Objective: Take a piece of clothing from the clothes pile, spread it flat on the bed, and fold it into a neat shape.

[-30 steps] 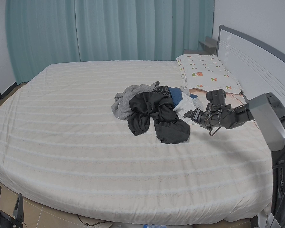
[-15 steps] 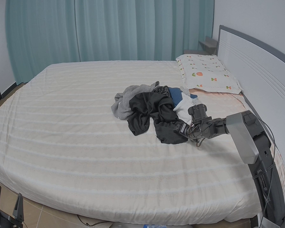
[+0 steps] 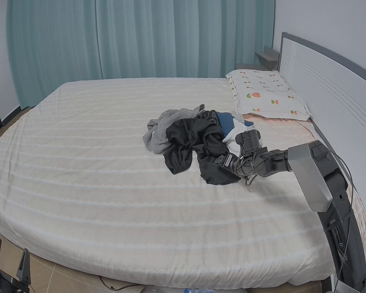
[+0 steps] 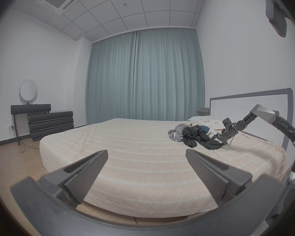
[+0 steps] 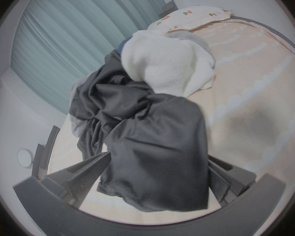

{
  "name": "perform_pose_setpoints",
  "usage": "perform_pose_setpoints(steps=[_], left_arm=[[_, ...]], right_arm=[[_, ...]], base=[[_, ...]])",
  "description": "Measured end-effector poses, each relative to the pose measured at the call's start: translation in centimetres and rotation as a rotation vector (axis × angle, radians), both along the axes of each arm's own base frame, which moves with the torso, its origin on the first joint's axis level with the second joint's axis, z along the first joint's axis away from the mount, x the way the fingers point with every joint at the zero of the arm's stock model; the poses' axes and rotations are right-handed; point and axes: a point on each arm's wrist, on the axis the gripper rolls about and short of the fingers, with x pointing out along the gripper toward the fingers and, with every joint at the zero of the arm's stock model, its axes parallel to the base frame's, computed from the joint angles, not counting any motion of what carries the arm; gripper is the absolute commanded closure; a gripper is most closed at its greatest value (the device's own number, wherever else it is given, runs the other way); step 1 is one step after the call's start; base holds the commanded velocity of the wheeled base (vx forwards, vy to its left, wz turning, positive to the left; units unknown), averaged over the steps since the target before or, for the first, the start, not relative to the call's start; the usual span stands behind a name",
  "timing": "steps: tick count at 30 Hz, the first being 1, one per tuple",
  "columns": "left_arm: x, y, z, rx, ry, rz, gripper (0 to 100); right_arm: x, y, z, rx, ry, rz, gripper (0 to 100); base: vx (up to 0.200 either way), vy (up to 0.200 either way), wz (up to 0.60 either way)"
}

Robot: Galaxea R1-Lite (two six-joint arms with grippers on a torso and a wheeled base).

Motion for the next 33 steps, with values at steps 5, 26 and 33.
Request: perform_pose_setpoints(steps=[5,26,33], left_arm=[[0.0,0.0,0.0,-0.008,0.000,0.000,0],[0.0,0.0,0.0,-0.024,-0.002,0.001,0],[0.0,0.0,0.0,-0.021,-0.002,0.006,0]], right_arm=[[-0.4,1.0,-0.1,-0.001,0.005,0.017,100],[-4.9,-0.3,5.5,0.294,0.071,-0.006,100],[-9.6,-1.1,10.1,0.406,-0.106,0.077,100]], base=[[0.000,0.000,0.00],[0.000,0.000,0.00],[0.000,0.000,0.00]])
